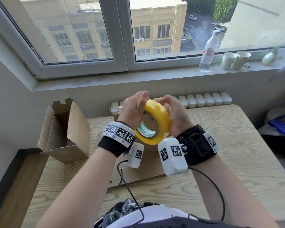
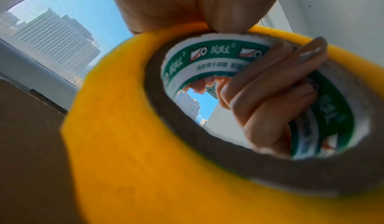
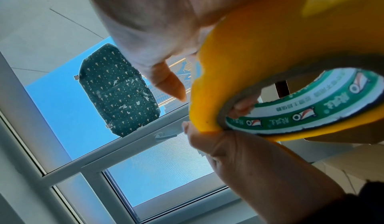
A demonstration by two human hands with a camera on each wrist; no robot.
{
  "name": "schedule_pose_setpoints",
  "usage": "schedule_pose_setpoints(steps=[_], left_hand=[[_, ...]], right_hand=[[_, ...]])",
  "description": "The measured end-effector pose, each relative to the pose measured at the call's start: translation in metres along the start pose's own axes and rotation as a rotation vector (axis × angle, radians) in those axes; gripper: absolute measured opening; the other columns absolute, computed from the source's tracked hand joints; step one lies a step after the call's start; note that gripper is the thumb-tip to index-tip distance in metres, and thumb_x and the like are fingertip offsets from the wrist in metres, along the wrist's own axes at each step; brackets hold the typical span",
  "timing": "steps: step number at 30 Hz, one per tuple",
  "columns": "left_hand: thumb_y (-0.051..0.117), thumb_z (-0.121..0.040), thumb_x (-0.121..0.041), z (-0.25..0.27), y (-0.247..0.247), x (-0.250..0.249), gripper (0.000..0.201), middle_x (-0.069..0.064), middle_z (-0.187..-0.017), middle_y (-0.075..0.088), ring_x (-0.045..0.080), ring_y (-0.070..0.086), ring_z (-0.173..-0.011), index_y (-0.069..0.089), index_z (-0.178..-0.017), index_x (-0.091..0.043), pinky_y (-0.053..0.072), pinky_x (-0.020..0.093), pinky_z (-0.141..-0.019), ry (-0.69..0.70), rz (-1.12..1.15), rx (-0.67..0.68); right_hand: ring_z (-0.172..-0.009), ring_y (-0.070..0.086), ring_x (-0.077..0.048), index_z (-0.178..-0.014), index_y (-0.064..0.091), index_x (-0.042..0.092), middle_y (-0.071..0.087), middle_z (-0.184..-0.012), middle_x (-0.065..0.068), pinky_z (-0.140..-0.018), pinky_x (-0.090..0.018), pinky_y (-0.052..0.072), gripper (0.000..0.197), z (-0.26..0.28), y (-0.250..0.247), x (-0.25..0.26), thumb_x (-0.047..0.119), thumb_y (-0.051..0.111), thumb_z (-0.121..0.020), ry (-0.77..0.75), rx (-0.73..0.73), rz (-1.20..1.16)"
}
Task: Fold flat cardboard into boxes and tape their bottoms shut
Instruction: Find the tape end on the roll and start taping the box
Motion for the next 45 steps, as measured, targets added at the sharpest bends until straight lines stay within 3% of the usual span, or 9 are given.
schedule_pose_setpoints(steps=[10,15,22,24,26,30,34,39,45], left_hand=[[0.021,-0.094,-0.056,0.004,0.007,-0.002,0.062,0.004,-0.061,0.053,0.021,0.050,-0.059,0.054,-0.078,-0.005,0.039,0.034,-0.058,-0.002,-0.003,0.045],[0.023,-0.095,-0.055,0.003,0.005,-0.006,0.062,0.009,-0.062,0.053,0.023,0.049,-0.059,0.053,-0.078,-0.003,0.039,0.036,-0.058,0.000,0.010,0.033],[0.045,-0.093,-0.039,-0.002,0.000,-0.002,0.034,-0.003,-0.089,0.065,0.014,0.059,-0.082,0.068,-0.090,-0.015,0.047,0.034,-0.073,0.002,-0.086,0.057],[0.059,-0.091,-0.030,-0.001,-0.007,-0.008,0.011,-0.009,-0.088,0.064,0.008,0.058,-0.080,0.065,-0.087,-0.021,0.046,0.030,-0.070,0.037,-0.104,0.022],[0.064,-0.090,-0.032,0.000,-0.013,-0.019,0.015,-0.009,-0.079,0.060,0.009,0.055,-0.071,0.058,-0.079,-0.023,0.044,0.029,-0.065,0.084,-0.153,-0.015],[0.060,-0.089,-0.048,-0.003,0.001,-0.027,0.030,-0.009,-0.064,0.054,0.017,0.053,-0.067,0.049,-0.071,-0.027,0.044,0.033,-0.064,0.010,-0.359,0.194],[0.053,-0.097,-0.042,-0.008,0.011,-0.024,0.029,-0.008,-0.069,0.052,0.026,0.054,-0.080,0.050,-0.076,-0.022,0.045,0.037,-0.073,-0.092,-0.399,0.373],[0.040,-0.102,-0.039,-0.001,0.016,-0.038,0.021,0.002,-0.095,0.062,0.032,0.056,-0.092,0.050,-0.094,-0.022,0.048,0.043,-0.080,-0.051,-0.548,0.428],[0.030,-0.104,-0.030,0.006,0.027,-0.054,0.020,0.005,-0.102,0.063,0.035,0.061,-0.093,0.048,-0.104,-0.020,0.037,0.036,-0.067,0.093,-0.901,0.433]], right_hand=[[-0.049,0.053,-0.019,-0.082,0.058,0.010,0.058,-0.063,-0.007,-0.047,-0.026,0.045,0.012,0.001,-0.002,-0.004,0.016,0.051,-0.090,0.055,-0.002,0.005],[-0.053,0.055,-0.019,-0.092,0.060,0.006,0.058,-0.069,-0.010,-0.050,-0.027,0.046,0.013,0.000,-0.006,0.002,0.018,0.054,-0.091,-0.041,-0.021,0.112],[-0.064,0.058,-0.026,-0.088,0.062,0.014,0.061,-0.079,-0.017,-0.066,-0.033,0.048,0.034,-0.003,-0.018,0.020,0.040,0.043,-0.097,-0.156,-0.200,0.324],[-0.075,0.057,-0.027,-0.083,0.060,0.018,0.060,-0.087,-0.017,-0.075,-0.040,0.050,0.044,-0.004,-0.022,0.025,0.053,0.036,-0.096,-0.204,-0.255,0.449],[-0.084,0.055,-0.028,-0.076,0.060,0.027,0.058,-0.090,-0.013,-0.090,-0.049,0.048,0.049,-0.003,-0.021,0.029,0.067,0.034,-0.085,-0.230,-0.290,0.543],[-0.085,0.057,-0.026,-0.077,0.059,0.035,0.061,-0.085,-0.007,-0.093,-0.054,0.047,0.056,0.002,-0.017,0.028,0.081,0.027,-0.080,-0.263,-0.284,0.687],[-0.092,0.056,-0.027,-0.099,0.053,0.012,0.058,-0.085,-0.004,-0.088,-0.047,0.045,0.060,0.010,-0.013,0.035,0.061,0.018,-0.099,-0.340,-0.304,0.885],[-0.076,0.050,-0.021,-0.100,0.053,0.008,0.053,-0.076,0.000,-0.077,-0.042,0.041,0.058,0.012,-0.017,0.038,0.056,0.020,-0.101,-0.377,-0.321,0.928],[-0.089,0.053,-0.026,-0.094,0.046,0.018,0.056,-0.084,0.001,-0.073,-0.040,0.039,0.047,0.011,-0.021,0.033,0.057,0.022,-0.101,-0.367,-0.345,1.035]])
Point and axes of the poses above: each hand's wrist, its own z-axis away from the middle knuckle, its own y-axis out of the palm, x = y × z, the point moved 7 cm from there along -z, towards the middle knuckle
